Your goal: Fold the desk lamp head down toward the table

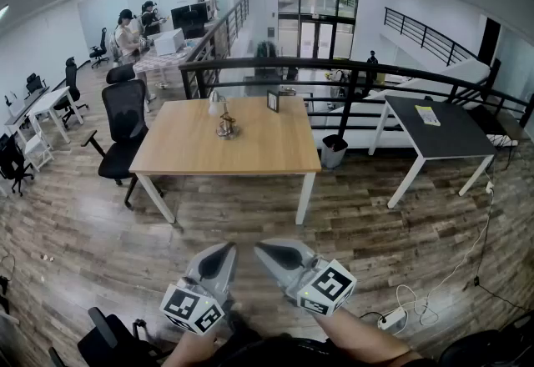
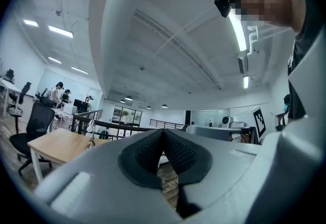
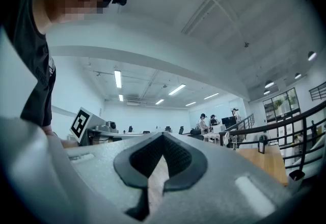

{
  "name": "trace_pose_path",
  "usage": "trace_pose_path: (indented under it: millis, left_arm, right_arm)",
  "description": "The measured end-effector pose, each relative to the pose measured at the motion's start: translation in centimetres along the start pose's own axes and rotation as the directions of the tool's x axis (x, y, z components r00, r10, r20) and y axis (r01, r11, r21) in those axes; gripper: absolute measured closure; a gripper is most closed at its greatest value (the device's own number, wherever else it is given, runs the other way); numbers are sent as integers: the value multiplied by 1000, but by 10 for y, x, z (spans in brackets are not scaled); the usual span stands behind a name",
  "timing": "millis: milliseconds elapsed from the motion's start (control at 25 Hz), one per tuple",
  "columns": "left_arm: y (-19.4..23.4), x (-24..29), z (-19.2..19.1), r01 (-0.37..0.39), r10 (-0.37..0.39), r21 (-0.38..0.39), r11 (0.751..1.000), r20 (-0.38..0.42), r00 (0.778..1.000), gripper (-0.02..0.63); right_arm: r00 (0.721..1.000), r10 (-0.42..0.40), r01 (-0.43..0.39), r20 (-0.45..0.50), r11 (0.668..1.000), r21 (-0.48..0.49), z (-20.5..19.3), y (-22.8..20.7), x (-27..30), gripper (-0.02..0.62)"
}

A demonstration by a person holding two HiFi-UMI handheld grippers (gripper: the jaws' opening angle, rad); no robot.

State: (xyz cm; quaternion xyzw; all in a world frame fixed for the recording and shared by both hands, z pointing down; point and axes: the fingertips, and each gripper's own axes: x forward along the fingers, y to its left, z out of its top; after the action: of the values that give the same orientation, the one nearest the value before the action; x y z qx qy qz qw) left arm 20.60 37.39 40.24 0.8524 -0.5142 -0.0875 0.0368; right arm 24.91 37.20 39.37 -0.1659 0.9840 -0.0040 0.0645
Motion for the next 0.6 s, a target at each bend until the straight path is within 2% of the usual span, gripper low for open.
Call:
trace_pose_path:
  millis: [200,600]
  left_arm:
    - [17,3,3,-7,6,-4,1000,-8,1000,604]
    - [78,9,-11,75,-76,-51,996,-9,997,604]
  right_arm:
    - [1000,1,0,-13,1000,8,-8,-6,16,594]
    - [998,-8,11,-60,999,40,-45,-28,74,593]
